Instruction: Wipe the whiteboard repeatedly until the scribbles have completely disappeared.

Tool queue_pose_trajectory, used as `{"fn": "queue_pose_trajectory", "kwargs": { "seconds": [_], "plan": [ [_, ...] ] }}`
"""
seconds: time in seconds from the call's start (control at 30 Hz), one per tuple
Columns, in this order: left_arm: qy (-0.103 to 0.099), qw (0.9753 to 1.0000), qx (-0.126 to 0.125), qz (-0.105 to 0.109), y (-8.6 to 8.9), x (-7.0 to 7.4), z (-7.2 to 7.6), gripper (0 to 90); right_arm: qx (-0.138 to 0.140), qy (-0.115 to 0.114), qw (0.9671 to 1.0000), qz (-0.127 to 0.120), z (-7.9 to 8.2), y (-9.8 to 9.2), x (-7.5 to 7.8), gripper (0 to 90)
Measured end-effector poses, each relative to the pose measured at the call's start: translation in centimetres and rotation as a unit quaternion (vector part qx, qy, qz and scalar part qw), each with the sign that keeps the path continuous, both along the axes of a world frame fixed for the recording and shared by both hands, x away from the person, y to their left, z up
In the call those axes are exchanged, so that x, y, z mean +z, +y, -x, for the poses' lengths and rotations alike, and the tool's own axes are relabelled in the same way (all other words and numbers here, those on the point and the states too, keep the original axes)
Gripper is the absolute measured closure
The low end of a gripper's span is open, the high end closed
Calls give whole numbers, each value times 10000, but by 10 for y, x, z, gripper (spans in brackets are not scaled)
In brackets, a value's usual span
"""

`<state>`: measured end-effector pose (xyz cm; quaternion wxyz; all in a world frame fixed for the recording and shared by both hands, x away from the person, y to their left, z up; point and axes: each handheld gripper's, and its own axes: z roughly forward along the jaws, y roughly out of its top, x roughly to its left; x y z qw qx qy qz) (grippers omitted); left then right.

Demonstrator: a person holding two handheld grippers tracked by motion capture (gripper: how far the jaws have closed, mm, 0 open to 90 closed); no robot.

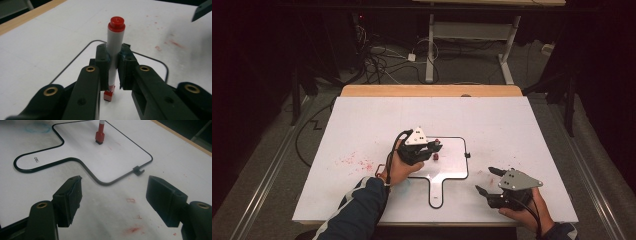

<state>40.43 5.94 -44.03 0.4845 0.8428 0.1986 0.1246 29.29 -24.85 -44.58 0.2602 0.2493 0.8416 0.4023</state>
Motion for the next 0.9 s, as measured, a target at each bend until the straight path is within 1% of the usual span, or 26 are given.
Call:
{"fn": "queue_pose_trajectory", "kwargs": {
  "seconds": [0.03, 0.1, 0.2, 0.3, 0.4, 0.47, 0.53, 0.6, 0.67, 0.73, 0.8, 0.83, 0.9],
  "plan": [
    [-61, 10000, -21, -42, -3, 0, 1, 789, 3, -7, 10000, 1, 0, 0, 0, 299],
    [-76, 10000, -22, -12, -9, 0, 0, 789, -1, 9, 10000, 13, -1, -1, -1, 299],
    [-24, 9998, 62, 185, -17, -3, -9, 789, 19, 2, 10000, 21, 0, 1, 0, 299],
    [-77, 9995, 128, 267, -25, -5, -15, 789, 28, -5, 10000, 13, 0, 2, 0, 299],
    [-78, 9994, 195, 275, -28, -5, -21, 789, 16, 11, 10000, 22, -1, 0, -1, 299],
    [-8, 9992, 218, 336, -28, -6, -23, 789, 6, 14, 10000, 12, 0, -1, -1, 299],
    [-10, 9994, 187, 300, -28, -5, -21, 789, 10, -7, 10000, 4, 0, -2, 0, 299],
    [108, 9993, 38, 346, -27, -5, -18, 789, 1, -5, 10000, -17, 0, -2, 0, 299],
    [37, 9997, -44, 226, -26, -4, -11, 789, -7, -3, 10000, 6, 0, -2, 0, 299],
    [32, 9998, -128, 159, -23, -2, -6, 789, 15, -3, 10000, 16, 0, -1, 0, 299],
    [117, 9996, -201, 153, -19, -2, -3, 789, 13, -4, 10000, 21, 0, 0, 0, 299],
    [182, 9994, -236, 188, -17, -2, -1, 789, 10, -3, 10000, 16, 0, 0, 0, 299],
    [206, 9990, -338, 212, -17, -2, 4, 789, 1, 6, 10000, 18, 0, 0, 0, 299]
  ]
}}
